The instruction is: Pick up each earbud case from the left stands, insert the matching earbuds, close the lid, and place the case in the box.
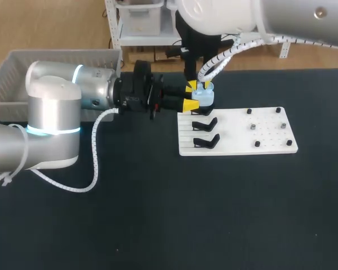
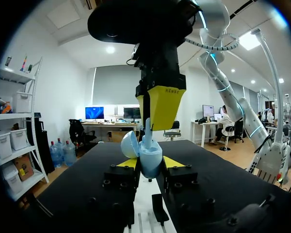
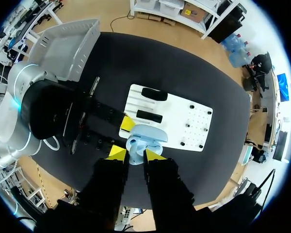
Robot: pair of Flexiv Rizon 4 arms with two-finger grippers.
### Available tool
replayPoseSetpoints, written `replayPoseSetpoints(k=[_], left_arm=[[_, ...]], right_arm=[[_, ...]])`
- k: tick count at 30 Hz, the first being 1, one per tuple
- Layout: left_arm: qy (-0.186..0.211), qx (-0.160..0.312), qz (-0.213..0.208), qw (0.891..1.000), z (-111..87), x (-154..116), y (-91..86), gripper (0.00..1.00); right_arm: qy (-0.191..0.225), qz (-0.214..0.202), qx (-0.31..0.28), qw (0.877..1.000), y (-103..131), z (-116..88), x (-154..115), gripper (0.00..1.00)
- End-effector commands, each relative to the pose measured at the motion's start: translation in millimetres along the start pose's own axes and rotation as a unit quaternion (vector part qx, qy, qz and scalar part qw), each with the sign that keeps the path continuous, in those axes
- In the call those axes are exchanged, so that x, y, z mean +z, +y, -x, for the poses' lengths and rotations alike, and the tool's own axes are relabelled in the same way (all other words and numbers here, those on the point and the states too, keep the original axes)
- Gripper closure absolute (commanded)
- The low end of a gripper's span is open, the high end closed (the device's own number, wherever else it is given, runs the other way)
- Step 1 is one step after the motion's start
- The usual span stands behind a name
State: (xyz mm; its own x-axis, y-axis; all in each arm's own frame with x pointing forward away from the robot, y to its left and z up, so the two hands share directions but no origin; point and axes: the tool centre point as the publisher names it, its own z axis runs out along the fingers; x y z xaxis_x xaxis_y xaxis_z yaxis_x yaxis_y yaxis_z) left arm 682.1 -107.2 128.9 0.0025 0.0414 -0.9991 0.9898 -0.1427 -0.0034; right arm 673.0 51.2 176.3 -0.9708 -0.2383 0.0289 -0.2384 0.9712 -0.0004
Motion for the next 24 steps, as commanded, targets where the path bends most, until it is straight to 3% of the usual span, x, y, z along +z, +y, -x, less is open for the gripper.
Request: replayPoseSetpoints(k=[1, 24], left_arm=[[-0.001, 0.002, 0.003, 1.0, -0.7, 0.0, -1.9, 1.0], [-0.001, 0.002, 0.003, 1.0, -0.7, 0.0, -1.9, 1.0]], right_arm=[[0.002, 0.003, 0.003, 1.0, -2.2, 0.2, 2.5, 1.0], [0.005, 0.003, 0.003, 1.0, -0.2, 5.6, 6.3, 1.0]])
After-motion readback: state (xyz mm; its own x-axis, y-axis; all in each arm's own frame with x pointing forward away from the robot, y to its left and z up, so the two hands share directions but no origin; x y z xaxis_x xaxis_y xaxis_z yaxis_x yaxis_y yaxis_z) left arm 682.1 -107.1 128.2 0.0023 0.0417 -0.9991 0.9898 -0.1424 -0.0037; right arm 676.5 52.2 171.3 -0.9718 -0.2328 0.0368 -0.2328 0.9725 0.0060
